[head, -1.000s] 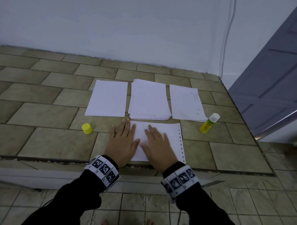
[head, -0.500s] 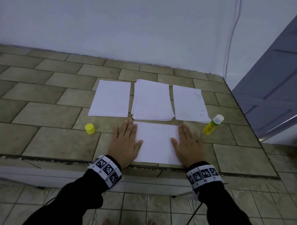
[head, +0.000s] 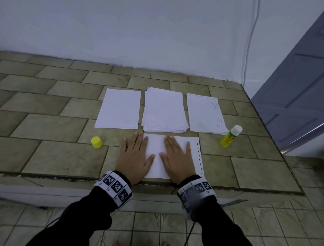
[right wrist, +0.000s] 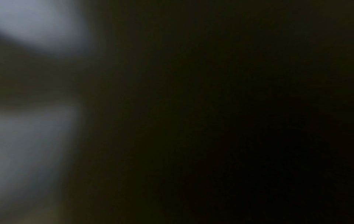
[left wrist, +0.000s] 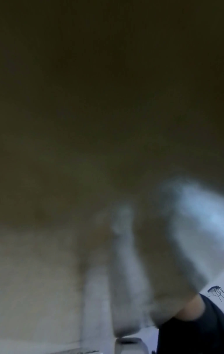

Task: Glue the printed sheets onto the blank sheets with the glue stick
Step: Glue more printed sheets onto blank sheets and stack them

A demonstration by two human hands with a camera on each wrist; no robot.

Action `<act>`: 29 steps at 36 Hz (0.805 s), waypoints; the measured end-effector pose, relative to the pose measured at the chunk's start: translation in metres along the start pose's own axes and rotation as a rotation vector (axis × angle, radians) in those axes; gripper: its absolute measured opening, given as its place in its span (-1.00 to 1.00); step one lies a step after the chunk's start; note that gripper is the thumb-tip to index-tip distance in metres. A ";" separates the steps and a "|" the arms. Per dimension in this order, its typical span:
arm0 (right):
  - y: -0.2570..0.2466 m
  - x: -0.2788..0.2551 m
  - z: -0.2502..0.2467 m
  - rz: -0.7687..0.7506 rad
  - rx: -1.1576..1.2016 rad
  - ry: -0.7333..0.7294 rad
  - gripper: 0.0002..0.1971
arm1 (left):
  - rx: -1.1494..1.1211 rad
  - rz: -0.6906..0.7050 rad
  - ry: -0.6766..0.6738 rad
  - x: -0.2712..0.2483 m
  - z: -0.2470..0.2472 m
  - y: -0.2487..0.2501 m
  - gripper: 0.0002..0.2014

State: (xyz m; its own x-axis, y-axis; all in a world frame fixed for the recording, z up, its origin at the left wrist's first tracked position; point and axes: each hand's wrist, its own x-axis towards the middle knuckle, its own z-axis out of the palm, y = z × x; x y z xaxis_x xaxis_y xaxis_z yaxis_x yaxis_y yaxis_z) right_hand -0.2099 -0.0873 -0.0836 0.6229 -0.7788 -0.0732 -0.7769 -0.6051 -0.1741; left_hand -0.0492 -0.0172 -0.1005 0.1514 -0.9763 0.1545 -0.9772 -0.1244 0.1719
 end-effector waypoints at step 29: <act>0.048 -0.014 -0.008 0.184 0.015 0.014 -0.20 | 0.022 -0.029 -0.030 -0.001 0.002 -0.001 -0.26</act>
State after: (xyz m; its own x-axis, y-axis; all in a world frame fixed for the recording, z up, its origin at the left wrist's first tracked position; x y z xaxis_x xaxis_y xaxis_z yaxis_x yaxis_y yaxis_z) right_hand -0.2568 -0.1067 -0.0828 0.4687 -0.8786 -0.0919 -0.8763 -0.4494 -0.1736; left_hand -0.0489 -0.0168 -0.1023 0.1753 -0.9772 0.1202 -0.9756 -0.1559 0.1547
